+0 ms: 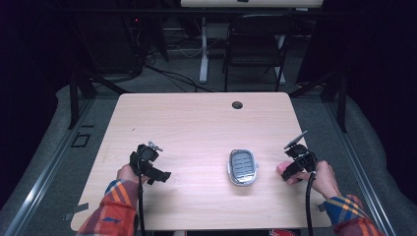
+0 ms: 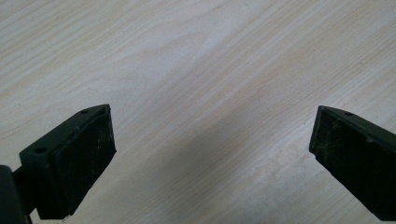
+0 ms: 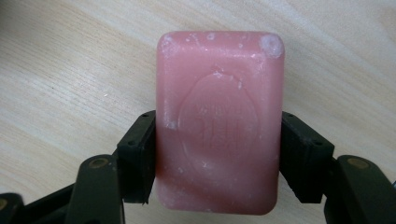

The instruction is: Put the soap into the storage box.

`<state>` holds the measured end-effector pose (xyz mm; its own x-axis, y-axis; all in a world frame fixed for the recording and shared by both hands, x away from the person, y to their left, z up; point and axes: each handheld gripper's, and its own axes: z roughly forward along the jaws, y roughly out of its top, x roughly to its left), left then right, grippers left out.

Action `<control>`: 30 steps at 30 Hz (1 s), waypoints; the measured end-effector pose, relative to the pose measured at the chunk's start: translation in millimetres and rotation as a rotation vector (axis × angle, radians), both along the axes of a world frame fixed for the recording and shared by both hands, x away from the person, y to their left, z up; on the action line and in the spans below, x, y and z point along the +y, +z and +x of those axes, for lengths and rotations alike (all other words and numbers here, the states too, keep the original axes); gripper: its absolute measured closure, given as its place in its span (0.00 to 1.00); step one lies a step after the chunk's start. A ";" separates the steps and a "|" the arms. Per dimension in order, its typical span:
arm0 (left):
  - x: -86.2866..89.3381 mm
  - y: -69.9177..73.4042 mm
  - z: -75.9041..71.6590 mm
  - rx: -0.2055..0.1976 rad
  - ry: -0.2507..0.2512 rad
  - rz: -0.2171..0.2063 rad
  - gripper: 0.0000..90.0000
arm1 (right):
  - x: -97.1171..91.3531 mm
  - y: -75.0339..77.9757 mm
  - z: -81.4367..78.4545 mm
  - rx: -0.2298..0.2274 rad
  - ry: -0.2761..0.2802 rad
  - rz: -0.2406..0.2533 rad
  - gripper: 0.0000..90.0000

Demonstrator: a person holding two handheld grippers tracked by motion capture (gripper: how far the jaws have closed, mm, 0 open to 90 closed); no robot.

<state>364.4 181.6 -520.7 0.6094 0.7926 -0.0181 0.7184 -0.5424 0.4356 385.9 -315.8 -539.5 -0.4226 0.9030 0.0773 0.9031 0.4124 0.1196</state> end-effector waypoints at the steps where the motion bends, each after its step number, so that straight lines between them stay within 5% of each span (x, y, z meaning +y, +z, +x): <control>1: -0.1 -0.1 0.0 0.000 0.000 0.000 0.00 | 1.0 0.3 0.3 0.003 0.011 -0.025 0.41; 6: -0.1 -0.2 0.0 0.000 0.000 0.000 0.00 | 5.6 -3.4 -1.1 -0.001 0.025 -0.062 0.41; 13: -0.7 -0.8 0.0 0.003 0.001 0.001 0.00 | 8.0 -6.0 -2.3 -0.031 -0.009 -0.033 0.40; 17: -0.9 -0.8 -0.1 0.002 0.000 0.002 0.00 | 9.9 -6.6 0.3 -0.013 0.010 -0.058 0.36; 19: -0.7 -0.9 -0.1 0.003 0.000 0.003 0.00 | 12.5 -10.0 -1.3 -0.049 -0.019 -0.038 0.39; 22: -0.8 -1.0 0.0 0.003 -0.001 0.003 0.01 | 12.9 -5.5 1.2 -0.012 0.021 -0.092 0.41; 30: -0.6 -0.9 0.1 0.004 -0.002 0.003 0.01 | 8.8 -0.9 1.5 -0.003 0.028 -0.067 0.41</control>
<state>364.5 181.0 -521.6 0.6111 0.7913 -0.0181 0.7189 -0.5453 0.4311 387.4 -307.0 -540.5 -0.4478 0.8940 0.0161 0.8909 0.4446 0.0932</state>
